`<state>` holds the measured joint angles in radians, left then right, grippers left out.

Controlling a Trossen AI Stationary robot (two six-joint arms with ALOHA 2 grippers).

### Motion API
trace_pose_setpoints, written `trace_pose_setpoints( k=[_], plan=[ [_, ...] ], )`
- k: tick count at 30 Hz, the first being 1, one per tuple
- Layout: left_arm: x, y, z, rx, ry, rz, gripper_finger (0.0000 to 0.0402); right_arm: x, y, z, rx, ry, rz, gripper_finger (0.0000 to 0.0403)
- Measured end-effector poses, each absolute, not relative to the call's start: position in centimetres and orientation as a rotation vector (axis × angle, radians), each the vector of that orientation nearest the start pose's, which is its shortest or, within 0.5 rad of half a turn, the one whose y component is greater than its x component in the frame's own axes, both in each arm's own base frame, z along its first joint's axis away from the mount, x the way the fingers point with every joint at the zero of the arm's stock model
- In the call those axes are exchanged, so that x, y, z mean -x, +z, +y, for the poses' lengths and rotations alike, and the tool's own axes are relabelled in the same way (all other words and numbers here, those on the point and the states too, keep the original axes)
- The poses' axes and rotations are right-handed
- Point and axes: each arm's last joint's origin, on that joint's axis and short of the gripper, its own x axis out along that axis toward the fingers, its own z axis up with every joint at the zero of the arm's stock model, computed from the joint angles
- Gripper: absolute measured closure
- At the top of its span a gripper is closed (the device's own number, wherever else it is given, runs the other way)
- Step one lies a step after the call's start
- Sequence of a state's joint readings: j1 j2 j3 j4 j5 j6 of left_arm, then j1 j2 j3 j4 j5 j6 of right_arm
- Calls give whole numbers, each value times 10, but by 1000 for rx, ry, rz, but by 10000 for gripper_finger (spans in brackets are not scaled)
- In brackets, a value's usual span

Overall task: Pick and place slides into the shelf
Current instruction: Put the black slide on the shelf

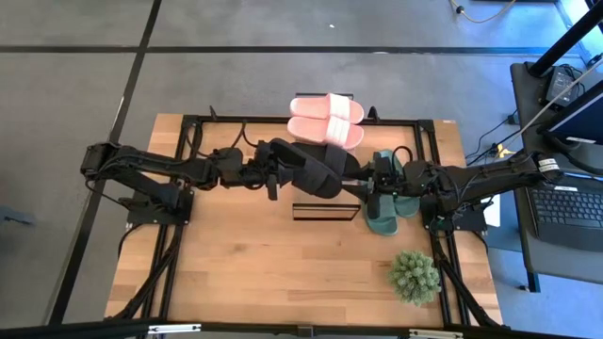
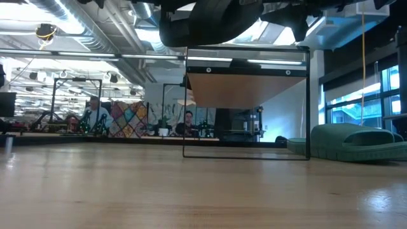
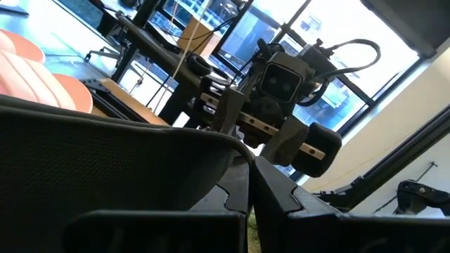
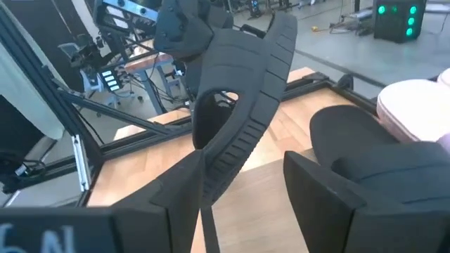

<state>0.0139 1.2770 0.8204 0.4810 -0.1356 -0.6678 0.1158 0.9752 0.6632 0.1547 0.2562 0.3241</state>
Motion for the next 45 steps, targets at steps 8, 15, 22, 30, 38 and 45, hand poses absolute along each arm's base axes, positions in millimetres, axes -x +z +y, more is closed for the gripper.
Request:
trace_pose_setpoints(
  k=[8,15,22,30,38,45],
  plan=[
    [-286,304,7,668,112,-66,401,-218,291,21,-273,-61,132,205],
    [-286,305,7,669,111,-68,401,-216,293,21,-222,-27,124,183],
    [-286,305,7,673,111,-68,401,-216,292,24,-211,48,141,91],
    [-286,305,9,840,82,-67,401,-216,292,24,-237,50,143,55],
    [-286,304,13,994,106,-87,401,-217,292,21,-343,-46,126,62],
    [-286,304,13,933,114,-83,401,-217,294,20,-408,-49,105,88]
  ],
)
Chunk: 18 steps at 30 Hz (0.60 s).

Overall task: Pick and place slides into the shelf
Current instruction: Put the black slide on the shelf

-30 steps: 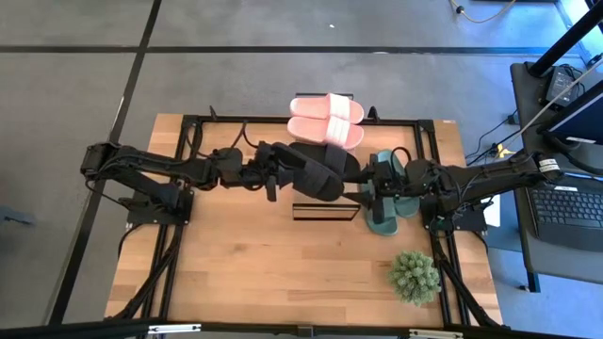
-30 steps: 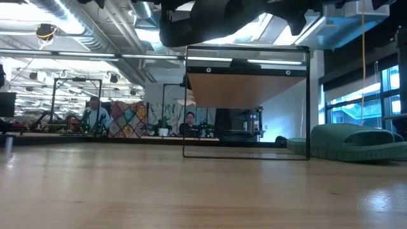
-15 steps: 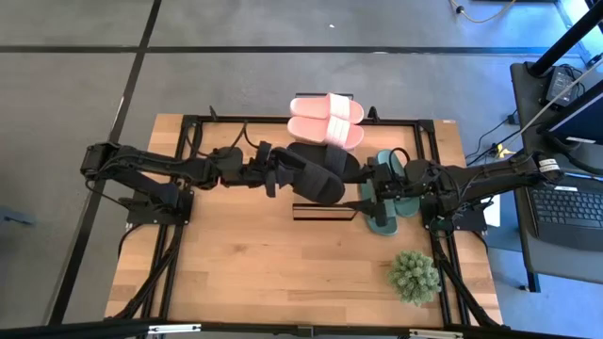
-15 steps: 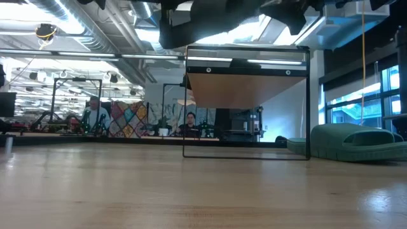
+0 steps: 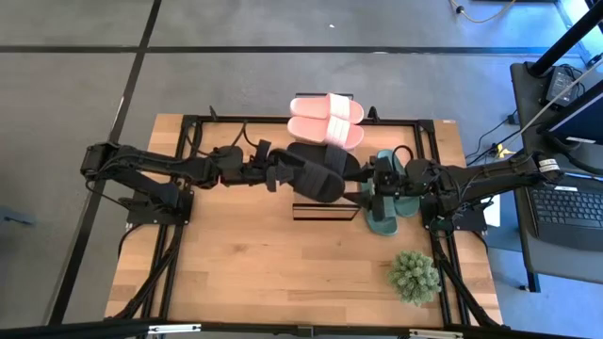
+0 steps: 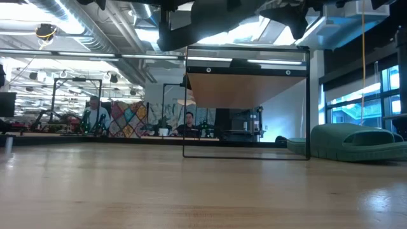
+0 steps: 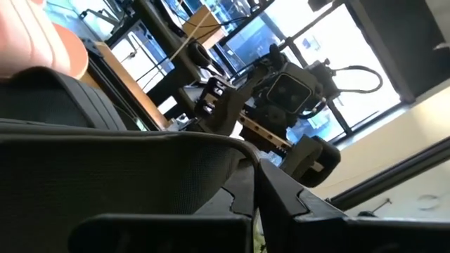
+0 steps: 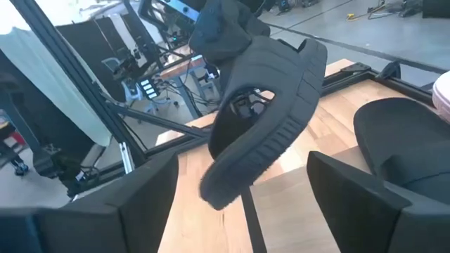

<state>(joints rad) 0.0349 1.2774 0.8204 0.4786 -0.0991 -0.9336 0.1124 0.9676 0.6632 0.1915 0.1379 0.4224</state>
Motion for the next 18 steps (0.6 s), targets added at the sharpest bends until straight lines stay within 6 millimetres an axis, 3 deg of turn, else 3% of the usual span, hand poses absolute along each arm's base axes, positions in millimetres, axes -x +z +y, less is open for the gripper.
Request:
trace_pose_setpoints(
  k=[18],
  plan=[
    [-286,304,12,861,104,-77,401,-235,285,18,-426,-71,110,153]
  ],
)
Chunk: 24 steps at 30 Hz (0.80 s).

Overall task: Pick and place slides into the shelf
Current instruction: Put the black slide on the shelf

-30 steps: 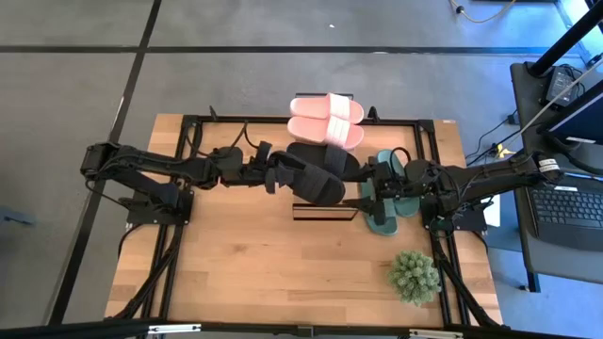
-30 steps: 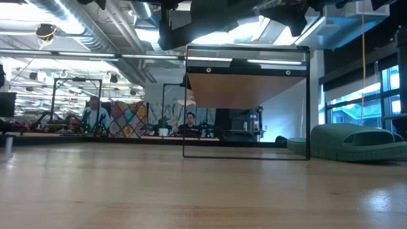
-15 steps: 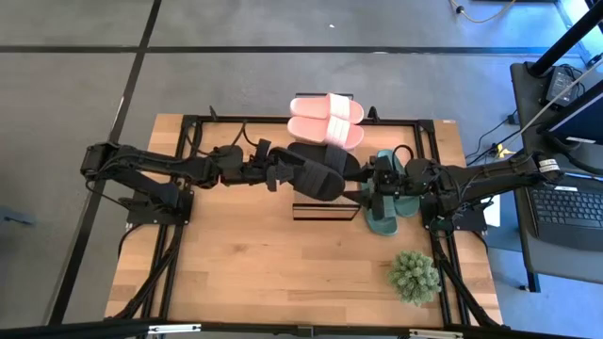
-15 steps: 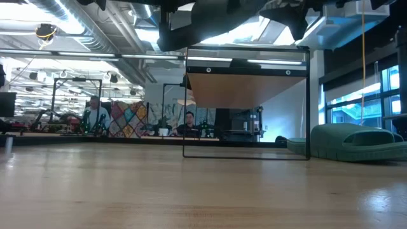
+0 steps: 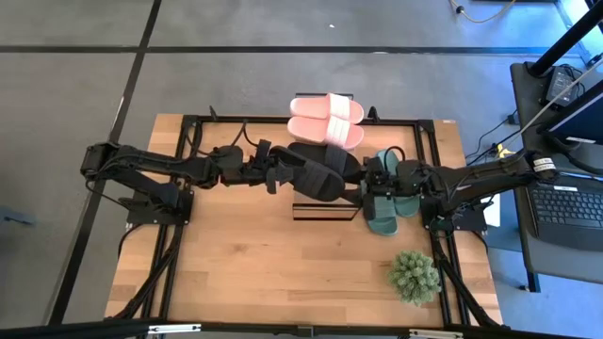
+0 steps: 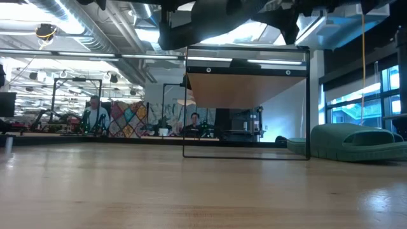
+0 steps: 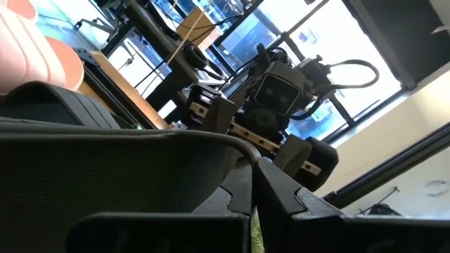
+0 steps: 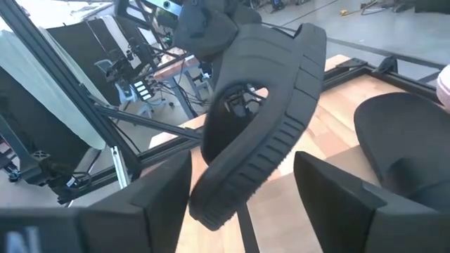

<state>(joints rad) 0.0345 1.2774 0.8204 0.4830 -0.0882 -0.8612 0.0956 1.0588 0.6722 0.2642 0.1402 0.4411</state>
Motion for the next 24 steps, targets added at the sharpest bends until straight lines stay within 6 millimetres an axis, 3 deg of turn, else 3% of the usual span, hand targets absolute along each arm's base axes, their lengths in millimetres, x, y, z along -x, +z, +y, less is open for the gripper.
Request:
trace_pose_setpoints(
  k=[7,16,24],
  plan=[
    [-286,305,12,858,101,-77,397,-235,286,18,-393,-71,114,232],
    [-286,305,12,854,89,-78,353,-235,285,18,-339,-81,123,340],
    [-286,305,7,768,38,-54,283,-235,284,18,-316,-73,135,353]
  ],
)
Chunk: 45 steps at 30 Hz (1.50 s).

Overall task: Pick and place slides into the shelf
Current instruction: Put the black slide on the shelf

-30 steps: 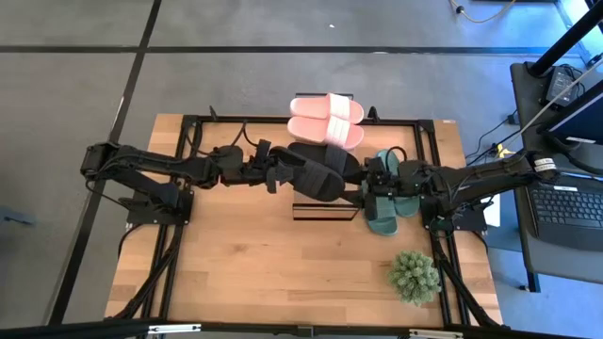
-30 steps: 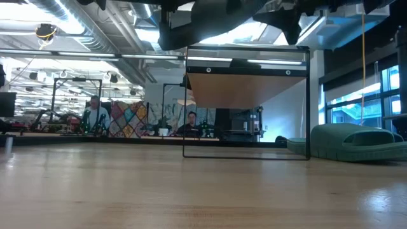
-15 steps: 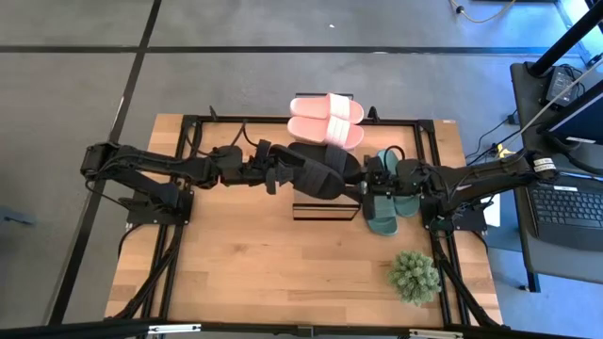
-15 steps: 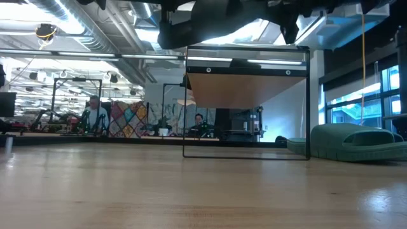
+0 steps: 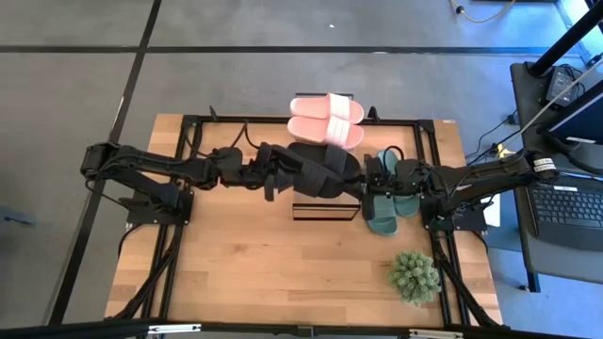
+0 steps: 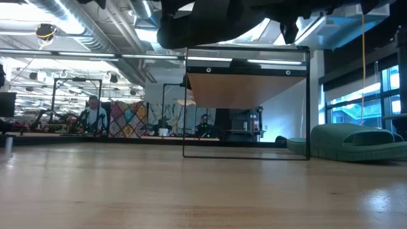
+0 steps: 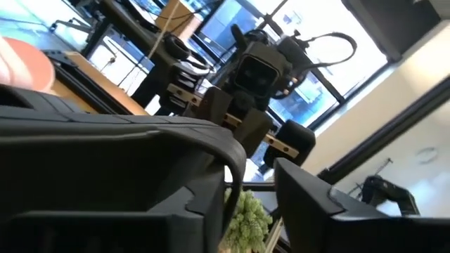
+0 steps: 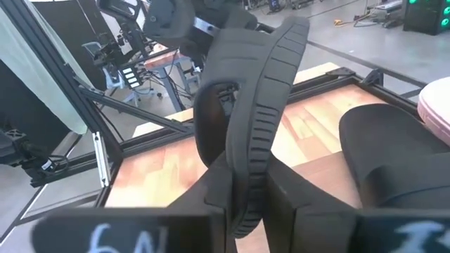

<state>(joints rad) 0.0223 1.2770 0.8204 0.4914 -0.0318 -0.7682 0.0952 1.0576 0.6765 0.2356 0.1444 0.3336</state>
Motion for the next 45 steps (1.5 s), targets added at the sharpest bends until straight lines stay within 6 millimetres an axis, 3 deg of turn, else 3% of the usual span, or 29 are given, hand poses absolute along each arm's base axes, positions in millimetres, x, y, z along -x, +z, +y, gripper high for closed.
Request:
trace_pose_setpoints(
  k=[8,19,22,33,45],
  plan=[
    [-285,309,5,724,-50,-48,198,-234,285,18,-314,-64,133,354],
    [-266,331,-10,525,-229,-85,190,-210,299,9,-350,-96,123,355],
    [-259,336,-16,393,-312,-79,189,-199,301,8,-389,-93,153,355],
    [-242,324,-35,-120,-393,57,189,-172,301,-10,-761,-64,250,355],
    [-242,310,-35,-177,-404,173,189,-167,295,-53,-1155,-32,309,356]
  ],
)
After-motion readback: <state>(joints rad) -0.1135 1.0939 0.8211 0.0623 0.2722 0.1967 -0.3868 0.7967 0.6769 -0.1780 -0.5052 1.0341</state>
